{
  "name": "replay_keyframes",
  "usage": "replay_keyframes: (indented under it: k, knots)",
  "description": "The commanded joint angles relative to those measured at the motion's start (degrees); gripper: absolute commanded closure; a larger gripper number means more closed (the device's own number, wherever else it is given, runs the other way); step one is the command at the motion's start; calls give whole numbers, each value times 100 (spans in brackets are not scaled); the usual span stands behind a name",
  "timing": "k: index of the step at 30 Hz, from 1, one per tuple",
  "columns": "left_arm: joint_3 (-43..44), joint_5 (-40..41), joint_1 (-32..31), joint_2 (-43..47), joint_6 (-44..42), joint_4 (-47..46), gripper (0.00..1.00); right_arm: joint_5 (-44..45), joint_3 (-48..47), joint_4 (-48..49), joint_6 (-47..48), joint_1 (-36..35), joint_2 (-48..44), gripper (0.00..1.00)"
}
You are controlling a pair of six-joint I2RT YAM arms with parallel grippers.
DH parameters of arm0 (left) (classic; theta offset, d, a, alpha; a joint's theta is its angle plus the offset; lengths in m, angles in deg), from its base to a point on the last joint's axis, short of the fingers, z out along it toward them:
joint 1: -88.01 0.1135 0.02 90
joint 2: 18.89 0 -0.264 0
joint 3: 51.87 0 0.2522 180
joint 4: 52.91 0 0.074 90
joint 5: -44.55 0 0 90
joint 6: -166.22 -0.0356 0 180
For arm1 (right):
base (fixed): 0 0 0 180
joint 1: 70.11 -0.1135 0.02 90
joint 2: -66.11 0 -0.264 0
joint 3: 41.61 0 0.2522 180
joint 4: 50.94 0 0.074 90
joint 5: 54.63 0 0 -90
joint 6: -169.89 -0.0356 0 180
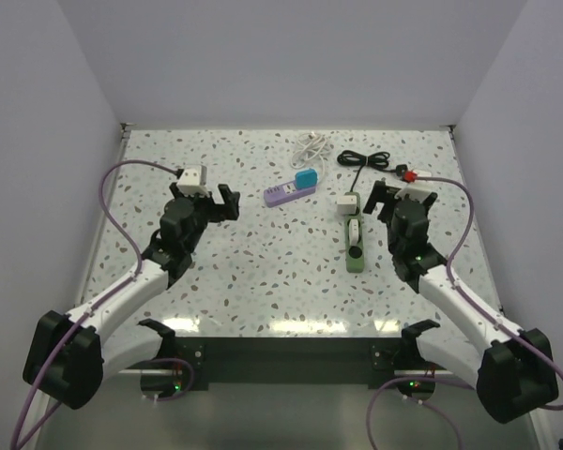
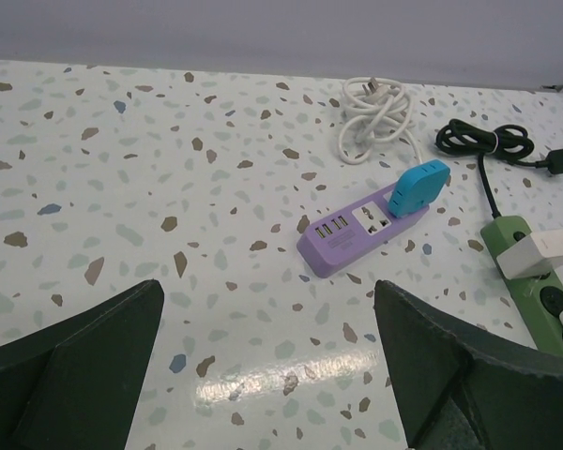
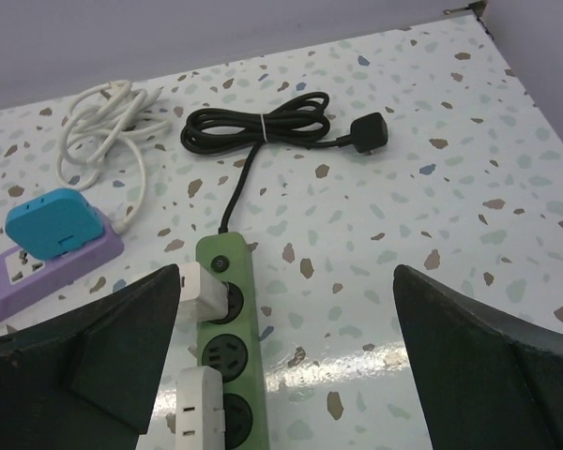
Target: Insert the plug
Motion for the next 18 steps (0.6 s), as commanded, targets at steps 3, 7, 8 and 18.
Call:
replay_keyframes:
  k: [3, 7, 8, 18]
  knots:
    - [-89, 281, 46, 266, 33, 6, 0, 486, 249, 43, -297, 26, -531, 2]
    - [-203, 369, 46, 495, 15, -12, 0, 486, 328, 34, -297, 34, -708, 2]
    - [-221, 430, 46, 530, 6, 14, 0, 486, 337, 34, -297, 34, -716, 2]
    - [-353, 694, 46, 751, -20, -29, 0, 389, 399, 95, -253, 34, -831, 2]
